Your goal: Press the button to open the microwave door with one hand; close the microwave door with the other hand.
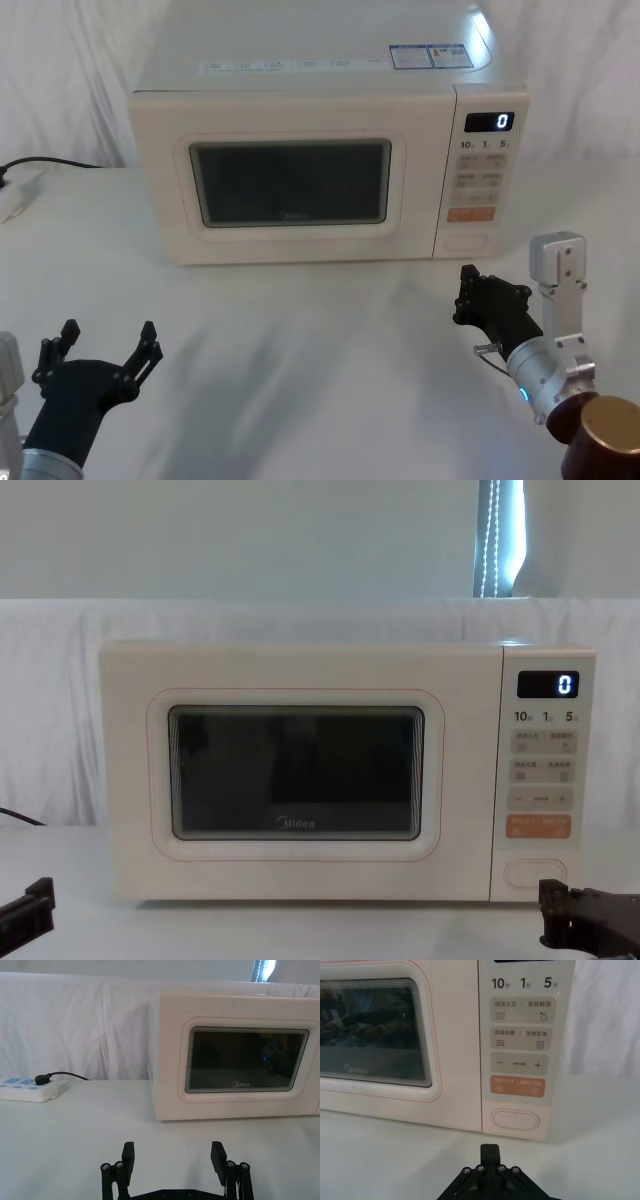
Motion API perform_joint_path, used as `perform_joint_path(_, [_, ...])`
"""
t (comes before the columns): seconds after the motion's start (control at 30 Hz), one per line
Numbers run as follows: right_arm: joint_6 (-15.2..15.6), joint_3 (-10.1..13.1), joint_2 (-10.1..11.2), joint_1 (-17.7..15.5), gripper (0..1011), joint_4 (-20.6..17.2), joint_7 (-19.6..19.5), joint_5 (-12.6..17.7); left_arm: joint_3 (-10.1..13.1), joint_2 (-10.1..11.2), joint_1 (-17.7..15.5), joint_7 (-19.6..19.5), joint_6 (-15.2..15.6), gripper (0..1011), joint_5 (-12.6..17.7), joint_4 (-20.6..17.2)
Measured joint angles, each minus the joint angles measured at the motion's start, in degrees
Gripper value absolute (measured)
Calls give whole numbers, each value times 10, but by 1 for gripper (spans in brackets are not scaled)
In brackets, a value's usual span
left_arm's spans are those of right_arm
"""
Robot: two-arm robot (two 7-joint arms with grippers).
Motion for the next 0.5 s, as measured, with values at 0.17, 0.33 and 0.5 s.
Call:
perform_joint_path(0.17, [-9,3,-2,20,0,31,0,-4,0,0,0,0,0,1001,0,0])
perform_joint_path(0.33, [-18,6,-4,37,0,57,-1,-6,0,0,0,0,0,1001,0,0])
perform_joint_path(0.5, [-24,9,-7,52,0,77,-1,-6,0,0,0,0,0,1001,0,0])
